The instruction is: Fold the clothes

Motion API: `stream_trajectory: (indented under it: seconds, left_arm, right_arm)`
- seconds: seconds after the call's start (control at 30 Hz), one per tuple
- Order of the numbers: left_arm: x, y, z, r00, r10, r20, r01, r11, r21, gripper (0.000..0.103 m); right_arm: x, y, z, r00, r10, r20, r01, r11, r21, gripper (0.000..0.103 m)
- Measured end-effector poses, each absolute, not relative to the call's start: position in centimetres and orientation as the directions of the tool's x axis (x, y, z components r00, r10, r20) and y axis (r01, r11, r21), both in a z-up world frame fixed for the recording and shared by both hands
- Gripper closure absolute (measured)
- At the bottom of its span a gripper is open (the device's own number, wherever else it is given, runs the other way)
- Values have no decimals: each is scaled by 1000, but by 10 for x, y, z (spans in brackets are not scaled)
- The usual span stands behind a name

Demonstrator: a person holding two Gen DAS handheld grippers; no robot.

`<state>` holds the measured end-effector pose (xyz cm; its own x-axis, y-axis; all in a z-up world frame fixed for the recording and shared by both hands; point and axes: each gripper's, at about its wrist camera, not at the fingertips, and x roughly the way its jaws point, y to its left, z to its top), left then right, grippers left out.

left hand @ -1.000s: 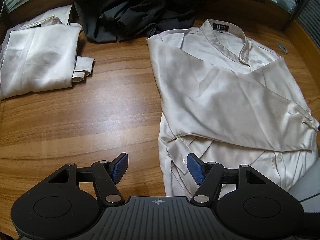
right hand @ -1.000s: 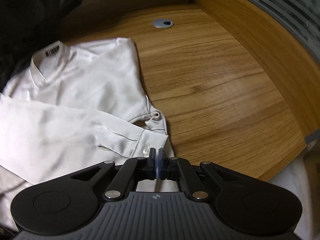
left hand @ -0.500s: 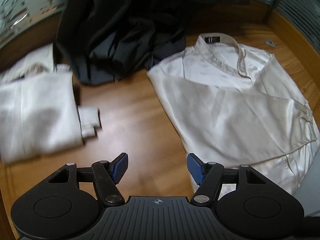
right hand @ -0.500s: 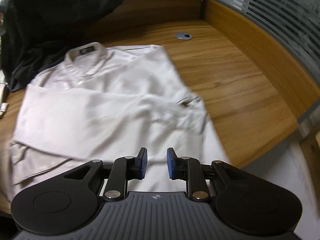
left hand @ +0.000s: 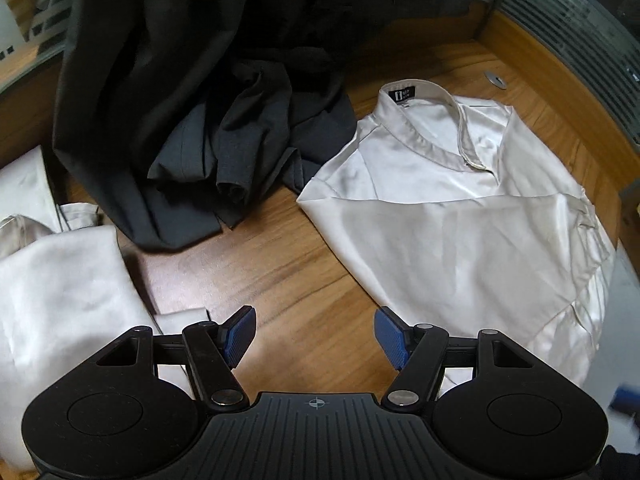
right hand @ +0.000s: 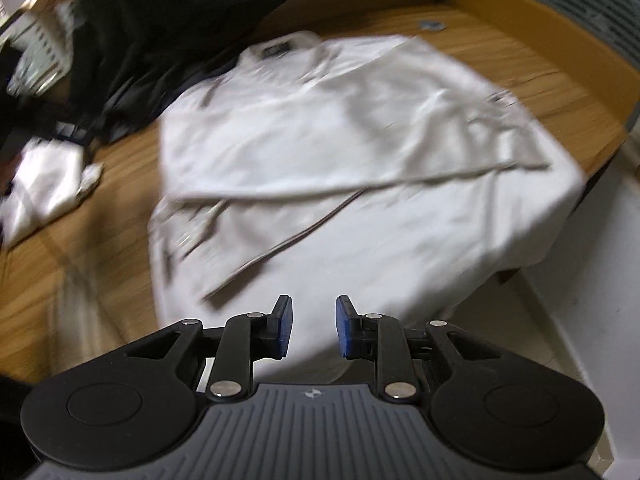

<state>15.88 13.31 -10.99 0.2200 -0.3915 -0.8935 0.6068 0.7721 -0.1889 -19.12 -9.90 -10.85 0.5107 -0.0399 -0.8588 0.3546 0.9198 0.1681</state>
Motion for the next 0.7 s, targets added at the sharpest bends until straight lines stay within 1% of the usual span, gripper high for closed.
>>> stream_trajectory:
  seconds: [0.07, 0.13, 0.2, 0.33, 0.43, 0.67, 0.7]
  left_arm:
    - [167, 132, -116, 200, -404, -893, 603, 769, -213, 35]
    - [175, 131, -121, 213, -391, -895, 550, 805, -221, 35]
    - [184, 128, -128, 204, -395, -896, 532, 813, -238, 35]
    - [200, 118, -139, 187, -420, -888, 517, 811, -274, 35]
    - [210, 107, -148, 169, -445, -879, 507, 805, -310, 35]
    - [227, 83, -171, 166, -469, -867, 397, 837, -376, 35]
    - [228, 83, -173, 165, -478, -863, 382, 837, -391, 35]
  right_arm:
    - [-188, -72, -116, 502, -26, -864, 327, 931, 161, 76]
    - [-183, -46, -124, 494, -19, -869, 300, 942, 150, 76]
    - [-179, -25, -132, 484, -7, -875, 271, 952, 142, 76]
    - [-167, 5, -145, 463, -12, -886, 225, 969, 105, 70]
    - [-161, 17, -150, 456, -17, -890, 195, 977, 81, 70]
    - [-158, 21, -155, 455, -37, -890, 207, 976, 65, 70]
    - [-158, 20, -156, 455, -40, -889, 210, 976, 63, 74]
